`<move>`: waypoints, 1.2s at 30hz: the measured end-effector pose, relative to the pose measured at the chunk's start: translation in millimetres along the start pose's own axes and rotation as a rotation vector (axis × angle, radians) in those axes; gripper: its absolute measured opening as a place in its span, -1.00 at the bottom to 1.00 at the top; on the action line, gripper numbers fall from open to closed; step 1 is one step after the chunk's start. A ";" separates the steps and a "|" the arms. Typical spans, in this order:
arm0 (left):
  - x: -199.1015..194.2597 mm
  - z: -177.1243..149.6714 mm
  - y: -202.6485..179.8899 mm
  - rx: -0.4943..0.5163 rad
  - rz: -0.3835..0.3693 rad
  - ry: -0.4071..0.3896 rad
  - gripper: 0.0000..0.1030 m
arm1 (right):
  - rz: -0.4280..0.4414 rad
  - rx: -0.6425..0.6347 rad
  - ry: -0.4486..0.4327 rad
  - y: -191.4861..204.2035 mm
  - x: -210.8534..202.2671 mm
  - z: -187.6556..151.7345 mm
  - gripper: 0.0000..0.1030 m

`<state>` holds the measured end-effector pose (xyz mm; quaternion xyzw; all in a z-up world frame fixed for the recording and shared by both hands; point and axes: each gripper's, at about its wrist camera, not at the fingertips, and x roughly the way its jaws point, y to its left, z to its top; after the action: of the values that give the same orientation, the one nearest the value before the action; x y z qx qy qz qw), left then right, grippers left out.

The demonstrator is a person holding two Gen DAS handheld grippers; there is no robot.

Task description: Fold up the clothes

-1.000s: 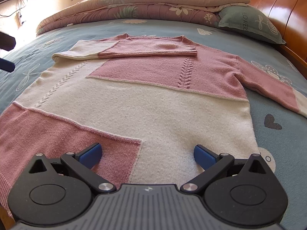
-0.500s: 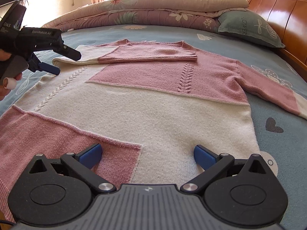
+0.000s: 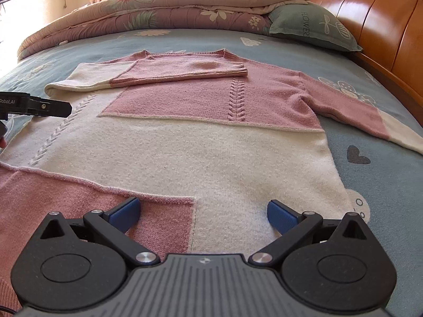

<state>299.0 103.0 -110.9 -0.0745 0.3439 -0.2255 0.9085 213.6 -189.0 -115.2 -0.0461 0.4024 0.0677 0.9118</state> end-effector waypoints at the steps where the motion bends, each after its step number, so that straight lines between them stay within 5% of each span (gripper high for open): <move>1: -5.3 1.1 0.9 0.008 -0.007 -0.003 0.99 | -0.008 -0.005 0.027 2.9 -0.4 5.5 1.00; 8: -51.4 10.2 33.3 -0.008 -0.059 -0.084 0.99 | 0.071 -0.144 -0.015 48.9 -15.5 71.7 1.00; 13: -81.8 13.1 82.8 -0.193 -0.088 -0.194 0.99 | 0.179 -0.264 -0.121 99.7 5.2 139.0 1.00; 18: -89.2 13.0 108.8 -0.284 -0.123 -0.218 0.99 | 0.208 -0.371 -0.150 151.0 61.0 183.4 1.00; 27: -89.2 10.7 132.0 -0.348 -0.105 -0.211 0.99 | 0.215 -0.406 -0.041 208.6 141.9 184.6 1.00; 30: -85.7 10.2 137.2 -0.369 -0.092 -0.204 0.99 | 0.245 -0.352 -0.095 215.6 145.7 181.5 1.00; 32: -84.5 9.4 138.9 -0.379 -0.087 -0.203 0.99 | 0.322 -0.295 -0.048 216.2 151.5 182.7 1.00; 36: -85.8 8.8 142.3 -0.401 -0.064 -0.216 0.99 | 0.331 -0.339 -0.130 214.2 133.1 179.8 1.00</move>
<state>299.0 268.6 -94.9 -0.2882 0.2802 -0.1722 0.8993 398.8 58.7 -99.2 -0.1274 0.3279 0.2856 0.8914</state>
